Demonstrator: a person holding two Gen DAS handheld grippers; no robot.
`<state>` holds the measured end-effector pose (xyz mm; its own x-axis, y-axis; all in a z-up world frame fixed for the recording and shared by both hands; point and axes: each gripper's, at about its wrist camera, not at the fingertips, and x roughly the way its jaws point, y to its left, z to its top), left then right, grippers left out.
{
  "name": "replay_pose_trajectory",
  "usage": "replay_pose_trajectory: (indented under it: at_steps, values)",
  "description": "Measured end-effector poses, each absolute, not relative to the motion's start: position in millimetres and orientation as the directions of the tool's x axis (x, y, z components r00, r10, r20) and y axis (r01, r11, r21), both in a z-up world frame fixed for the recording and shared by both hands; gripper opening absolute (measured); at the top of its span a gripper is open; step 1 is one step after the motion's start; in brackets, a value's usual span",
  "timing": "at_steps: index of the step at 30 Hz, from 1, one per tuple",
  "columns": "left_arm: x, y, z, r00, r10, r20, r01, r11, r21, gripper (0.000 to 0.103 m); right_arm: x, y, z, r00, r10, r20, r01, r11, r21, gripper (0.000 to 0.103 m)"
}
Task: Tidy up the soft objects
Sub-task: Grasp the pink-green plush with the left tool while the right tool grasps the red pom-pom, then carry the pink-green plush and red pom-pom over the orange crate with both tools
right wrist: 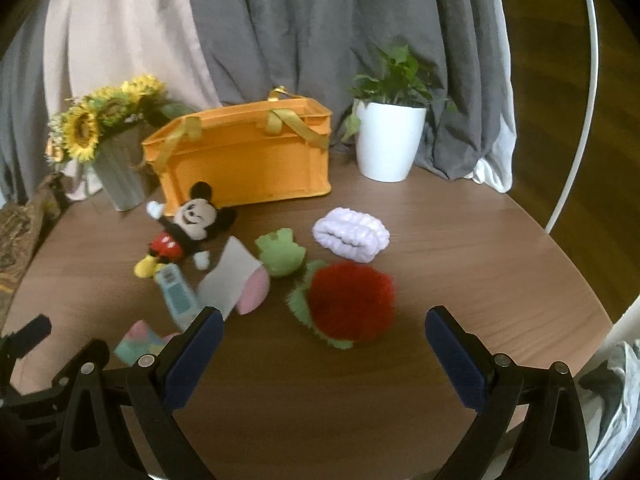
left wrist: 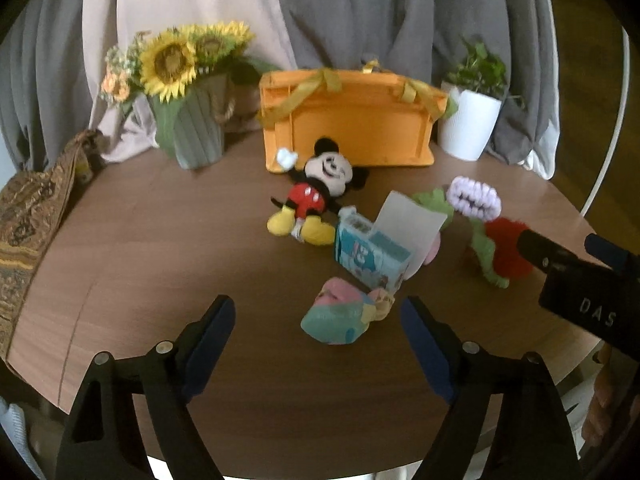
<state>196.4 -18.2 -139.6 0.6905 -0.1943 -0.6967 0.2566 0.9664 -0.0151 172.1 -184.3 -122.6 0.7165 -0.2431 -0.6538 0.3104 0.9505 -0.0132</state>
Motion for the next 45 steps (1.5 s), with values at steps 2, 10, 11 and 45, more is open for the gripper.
replay_pose_trajectory:
  at_steps: [2, 10, 11, 45]
  values:
    - [198.9, -21.6, -146.5, 0.687, -0.182, -0.704, 0.242, 0.97, -0.015, 0.083, 179.0, -188.2, -128.8, 0.707, -0.24, -0.665, 0.305, 0.952, -0.02, 0.102]
    - [207.8, -38.7, -173.0, 0.688, -0.077, -0.722, 0.106, 0.994, -0.006, 0.079, 205.8, -211.0, -159.7, 0.696, -0.149, -0.703, 0.223, 0.975, 0.014, 0.102]
    - [209.4, -41.2, -175.4, 0.685, -0.067, -0.725, 0.096, 0.995, -0.002, 0.079, 208.7, -215.5, -163.4, 0.695, -0.137, -0.706, 0.215, 0.976, 0.022, 0.102]
    - [211.9, -68.4, -172.5, 0.697, 0.007, -0.717, 0.018, 0.999, 0.027, 0.043, 238.7, -241.2, -189.2, 0.655, 0.028, -0.755, 0.064, 0.994, 0.093, 0.042]
